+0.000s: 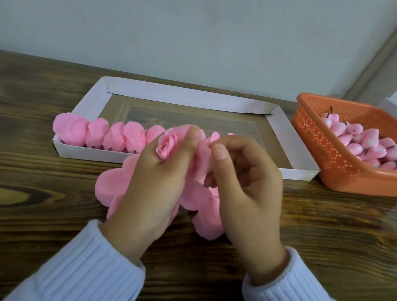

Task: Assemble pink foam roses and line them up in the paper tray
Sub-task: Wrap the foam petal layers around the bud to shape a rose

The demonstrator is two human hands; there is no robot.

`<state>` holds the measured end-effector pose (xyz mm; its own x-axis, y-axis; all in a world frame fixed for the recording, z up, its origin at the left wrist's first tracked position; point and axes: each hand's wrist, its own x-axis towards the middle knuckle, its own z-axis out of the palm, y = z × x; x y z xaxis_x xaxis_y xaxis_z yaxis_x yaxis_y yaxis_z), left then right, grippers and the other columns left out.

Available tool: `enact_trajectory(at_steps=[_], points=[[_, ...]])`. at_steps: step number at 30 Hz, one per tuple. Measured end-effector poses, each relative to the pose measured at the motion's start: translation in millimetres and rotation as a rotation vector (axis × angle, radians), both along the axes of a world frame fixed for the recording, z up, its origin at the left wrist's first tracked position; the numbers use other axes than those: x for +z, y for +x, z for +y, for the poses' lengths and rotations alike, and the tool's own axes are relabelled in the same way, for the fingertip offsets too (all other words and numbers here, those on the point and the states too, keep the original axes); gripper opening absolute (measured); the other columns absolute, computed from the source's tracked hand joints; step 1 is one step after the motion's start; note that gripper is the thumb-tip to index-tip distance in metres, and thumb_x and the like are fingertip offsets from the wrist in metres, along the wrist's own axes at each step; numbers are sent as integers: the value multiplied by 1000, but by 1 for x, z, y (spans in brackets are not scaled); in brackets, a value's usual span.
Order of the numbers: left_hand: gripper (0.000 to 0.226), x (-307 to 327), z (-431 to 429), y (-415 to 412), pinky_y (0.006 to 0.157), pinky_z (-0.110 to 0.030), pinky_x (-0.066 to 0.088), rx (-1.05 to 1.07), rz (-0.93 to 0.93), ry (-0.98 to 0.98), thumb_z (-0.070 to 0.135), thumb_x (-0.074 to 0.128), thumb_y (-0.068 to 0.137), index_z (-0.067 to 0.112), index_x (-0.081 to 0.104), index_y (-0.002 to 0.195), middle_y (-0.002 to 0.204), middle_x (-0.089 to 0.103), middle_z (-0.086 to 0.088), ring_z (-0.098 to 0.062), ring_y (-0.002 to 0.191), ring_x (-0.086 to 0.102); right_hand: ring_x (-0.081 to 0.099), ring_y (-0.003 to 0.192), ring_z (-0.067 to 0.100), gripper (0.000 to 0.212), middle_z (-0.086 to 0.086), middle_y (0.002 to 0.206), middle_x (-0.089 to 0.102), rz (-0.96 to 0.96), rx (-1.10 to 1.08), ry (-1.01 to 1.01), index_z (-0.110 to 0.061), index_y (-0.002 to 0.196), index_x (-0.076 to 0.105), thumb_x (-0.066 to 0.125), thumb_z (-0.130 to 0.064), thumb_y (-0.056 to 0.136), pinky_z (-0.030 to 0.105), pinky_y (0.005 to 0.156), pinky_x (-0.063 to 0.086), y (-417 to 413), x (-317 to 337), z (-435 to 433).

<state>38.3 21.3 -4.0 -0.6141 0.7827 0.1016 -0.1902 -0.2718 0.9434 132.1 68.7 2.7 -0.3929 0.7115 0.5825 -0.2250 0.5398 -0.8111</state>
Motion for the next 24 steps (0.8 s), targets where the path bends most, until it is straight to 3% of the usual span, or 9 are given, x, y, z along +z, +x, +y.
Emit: enact_trajectory(at_steps=[4,7,9,10,15,19,22,24], points=[[43,5,3,-1,76,-35,56,-61,-235,88,48,57,73,6,59,80,90,57,-21,-29,83,62,60,70,10,14,-2,77,64,-4,-2,-153,-8,90,62,48,-9,87,25,67,49,-2,-5,6],[64,7,5,-3,97,-55,47,-102,-324,121,53,53,73,-4,53,101,102,51,-26,-46,100,58,62,82,9,25,-9,88,65,-87,109,-256,-13,99,57,54,-7,75,22,75,49,-5,-9,9],[85,6,5,-3,97,-62,46,-141,-378,128,56,56,70,-10,46,122,108,53,-30,-55,111,55,60,84,0,33,-20,90,63,-148,174,-233,-21,104,55,61,-10,74,17,78,47,-6,-11,8],[83,5,5,-4,95,-61,48,-163,-381,143,54,59,72,-10,46,123,108,54,-30,-52,111,57,59,87,-1,34,-22,92,62,-182,169,-188,-24,106,54,65,-15,75,17,80,46,-6,-13,7],[25,1,2,-4,97,-52,51,-327,-325,238,22,70,74,8,70,93,102,68,-19,-37,108,64,58,100,11,37,-12,103,60,-231,-54,50,-31,108,55,72,-24,75,27,87,47,-8,-17,4],[12,2,0,0,96,-41,53,-394,-288,259,21,73,75,22,77,86,101,70,-10,-25,106,67,59,95,11,33,-9,100,57,-194,-136,127,-34,107,59,66,-32,75,23,82,49,-8,-16,4],[19,-1,1,-2,106,-51,43,-399,-276,235,17,78,75,18,74,94,116,65,-21,-34,120,59,58,92,9,31,-10,98,57,-186,-151,129,-33,106,60,67,-29,76,15,79,46,-8,-14,4],[29,-3,1,-3,105,-50,44,-390,-249,220,16,78,74,17,70,101,120,64,-21,-35,120,59,57,88,7,24,-6,94,57,-183,-162,131,-26,102,66,73,-22,79,11,75,43,-7,-14,6]])
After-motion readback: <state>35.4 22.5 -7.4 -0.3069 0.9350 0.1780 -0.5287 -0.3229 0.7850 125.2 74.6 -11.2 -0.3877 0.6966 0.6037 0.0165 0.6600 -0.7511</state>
